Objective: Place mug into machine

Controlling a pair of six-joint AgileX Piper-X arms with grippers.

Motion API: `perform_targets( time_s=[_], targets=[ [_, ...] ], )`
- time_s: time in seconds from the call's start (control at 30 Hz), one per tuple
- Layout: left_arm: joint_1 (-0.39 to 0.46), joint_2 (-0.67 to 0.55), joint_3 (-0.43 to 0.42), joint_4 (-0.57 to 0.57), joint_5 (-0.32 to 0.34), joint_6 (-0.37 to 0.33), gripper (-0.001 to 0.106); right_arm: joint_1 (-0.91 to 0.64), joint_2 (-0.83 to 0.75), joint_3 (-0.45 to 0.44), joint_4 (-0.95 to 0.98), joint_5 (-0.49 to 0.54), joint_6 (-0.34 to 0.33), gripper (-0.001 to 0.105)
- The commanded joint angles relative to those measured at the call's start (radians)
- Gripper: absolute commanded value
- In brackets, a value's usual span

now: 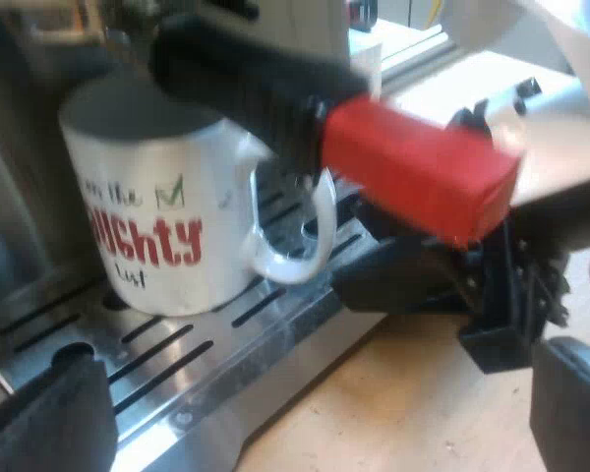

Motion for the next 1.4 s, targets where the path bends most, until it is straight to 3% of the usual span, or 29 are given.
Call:
perform_targets(
  time_s=[0.03,0.3,0.63,0.7,0.8,0.9,1.17,1.4],
  targets=[
    [-0.004,-0.045,-0.034,0.067,0.001,-0.001,0.087,0.013,-0.045,0.01,0.04,0.003,-0.009,0.052],
    [-0.004,-0.15,-0.131,0.234,0.001,-0.001,0.087,0.105,-0.191,0.051,0.092,0.049,-0.009,0.052],
    [-0.004,-0.171,-0.273,0.363,0.001,-0.001,0.087,0.174,-0.341,0.051,0.154,0.053,-0.005,0.052],
    [-0.004,-0.171,-0.305,0.374,0.001,-0.001,0.087,0.181,-0.378,0.051,0.154,0.053,-0.005,0.048],
    [-0.004,-0.172,-0.328,0.374,0.001,-0.001,0.087,0.2,-0.451,0.051,0.154,0.053,-0.005,0.02],
    [-0.004,-0.172,-0.334,0.372,0.003,-0.001,0.087,0.208,-0.482,0.051,0.131,0.052,-0.005,0.0],
    [-0.004,-0.172,-0.334,0.355,0.003,-0.001,0.087,0.207,-0.456,0.042,-0.031,0.083,-0.009,0.0],
    [-0.004,-0.172,-0.345,0.351,0.003,-0.01,0.087,0.207,-0.355,-0.008,-0.15,0.152,-0.083,0.0]
  ],
)
